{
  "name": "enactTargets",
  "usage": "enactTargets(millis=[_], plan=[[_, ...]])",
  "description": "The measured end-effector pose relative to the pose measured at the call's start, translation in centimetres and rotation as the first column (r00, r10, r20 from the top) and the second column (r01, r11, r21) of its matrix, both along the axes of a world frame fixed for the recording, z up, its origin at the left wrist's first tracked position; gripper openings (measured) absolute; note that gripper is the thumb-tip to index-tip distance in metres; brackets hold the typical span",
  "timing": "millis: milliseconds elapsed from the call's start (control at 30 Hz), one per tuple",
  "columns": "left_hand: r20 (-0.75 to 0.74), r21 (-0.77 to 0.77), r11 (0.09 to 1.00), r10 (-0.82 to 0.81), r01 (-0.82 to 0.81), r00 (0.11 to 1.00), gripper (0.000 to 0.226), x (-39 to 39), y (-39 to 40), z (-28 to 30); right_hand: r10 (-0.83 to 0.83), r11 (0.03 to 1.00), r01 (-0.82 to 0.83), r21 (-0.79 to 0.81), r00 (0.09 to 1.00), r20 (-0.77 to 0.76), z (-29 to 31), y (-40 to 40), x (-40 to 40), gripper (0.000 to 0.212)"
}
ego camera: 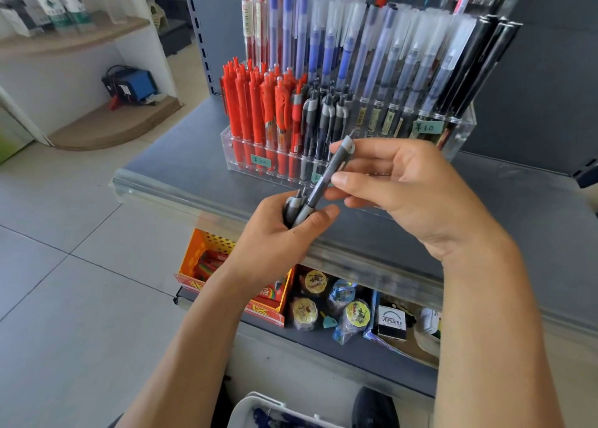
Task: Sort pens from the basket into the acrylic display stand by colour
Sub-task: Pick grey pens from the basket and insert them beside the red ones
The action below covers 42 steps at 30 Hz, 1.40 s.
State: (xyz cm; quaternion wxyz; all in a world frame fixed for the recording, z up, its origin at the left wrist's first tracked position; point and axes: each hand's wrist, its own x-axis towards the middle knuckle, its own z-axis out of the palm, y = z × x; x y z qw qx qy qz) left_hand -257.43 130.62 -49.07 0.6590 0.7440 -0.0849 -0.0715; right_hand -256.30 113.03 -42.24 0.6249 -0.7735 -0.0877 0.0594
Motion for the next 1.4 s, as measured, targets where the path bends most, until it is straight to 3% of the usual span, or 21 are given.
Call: enactTargets(millis=[167,433,667,867,1400], plan=[[-0.004,-0.005,1.000,0.008,-0.008,1.000,0.040,-0.1,-0.1,0.3,-0.015,1.000,0.015,-0.004,0.999,0.037,-0.2,0.2,0.2,0.016],[-0.014,-0.004,1.000,0.001,-0.001,1.000,0.050,0.0,0.3,0.1,-0.239,0.962,0.208,0.179,0.955,0.174,0.4,-0.5,0.4,0.011],[-0.017,0.013,1.000,0.013,-0.013,1.000,0.050,0.0,0.2,0.1,-0.469,0.882,0.382,0.276,0.767,0.437,0.8,-1.1,1.2,0.010],[-0.035,0.006,1.000,0.011,-0.011,0.999,0.050,0.2,0.3,0.0,-0.494,0.856,0.471,0.213,0.624,0.605,0.2,-1.2,2.6,0.012],[-0.037,0.041,0.999,0.027,-0.026,0.999,0.050,0.1,0.3,0.1,-0.477,0.838,0.537,0.100,0.631,0.612,-1.2,-0.2,4.0,0.015]])
